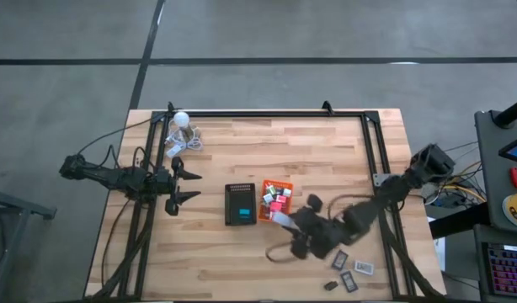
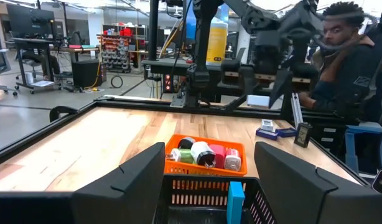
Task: Pick & Place Office items
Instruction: Put the top white timer into the black bin
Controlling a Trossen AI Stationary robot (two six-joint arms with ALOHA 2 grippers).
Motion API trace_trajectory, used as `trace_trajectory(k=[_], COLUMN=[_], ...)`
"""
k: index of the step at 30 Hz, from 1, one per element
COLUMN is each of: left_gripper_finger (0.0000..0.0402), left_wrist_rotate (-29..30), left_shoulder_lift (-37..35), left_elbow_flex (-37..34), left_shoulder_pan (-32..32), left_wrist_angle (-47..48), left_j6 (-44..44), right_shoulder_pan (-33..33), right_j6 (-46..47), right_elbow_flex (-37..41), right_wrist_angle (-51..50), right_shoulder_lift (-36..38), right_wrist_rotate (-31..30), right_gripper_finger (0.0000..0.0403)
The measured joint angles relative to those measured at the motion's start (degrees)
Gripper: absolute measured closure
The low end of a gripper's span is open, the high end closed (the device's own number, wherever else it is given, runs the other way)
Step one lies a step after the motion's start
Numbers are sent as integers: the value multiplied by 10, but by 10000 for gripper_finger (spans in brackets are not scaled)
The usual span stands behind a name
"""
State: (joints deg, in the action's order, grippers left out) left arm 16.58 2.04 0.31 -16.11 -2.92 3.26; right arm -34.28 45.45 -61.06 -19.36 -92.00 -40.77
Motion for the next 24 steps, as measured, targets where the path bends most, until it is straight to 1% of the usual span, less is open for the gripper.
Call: trace_trajectory(k=[3,7,12,15,17,21,24], left_gripper_finger=[149,149,149,149,149,149,149], left_wrist_rotate=[0,0,0,0,0,0,0], left_shoulder_lift=[0,0,0,0,0,0,0], left_elbow_flex=[0,0,0,0,0,0,0], left_shoulder_pan=[0,0,0,0,0,0,0], left_wrist_angle=[0,0,0,0,0,0,0], left_j6=[0,0,0,0,0,0,0], right_shoulder_pan=[54,119,182,210,224,240,252], right_j6=[-26,-97,-165,-189,-200,-204,-206], right_elbow_flex=[-24,-57,-103,-140,-168,-222,-271], right_wrist_angle=[7,33,71,67,64,49,-22], right_shoulder_lift=[-13,-44,-98,-137,-164,-216,-249], right_wrist_rotate=[57,146,203,245,261,264,263], right_gripper_finger=[244,247,243,242,243,247,245])
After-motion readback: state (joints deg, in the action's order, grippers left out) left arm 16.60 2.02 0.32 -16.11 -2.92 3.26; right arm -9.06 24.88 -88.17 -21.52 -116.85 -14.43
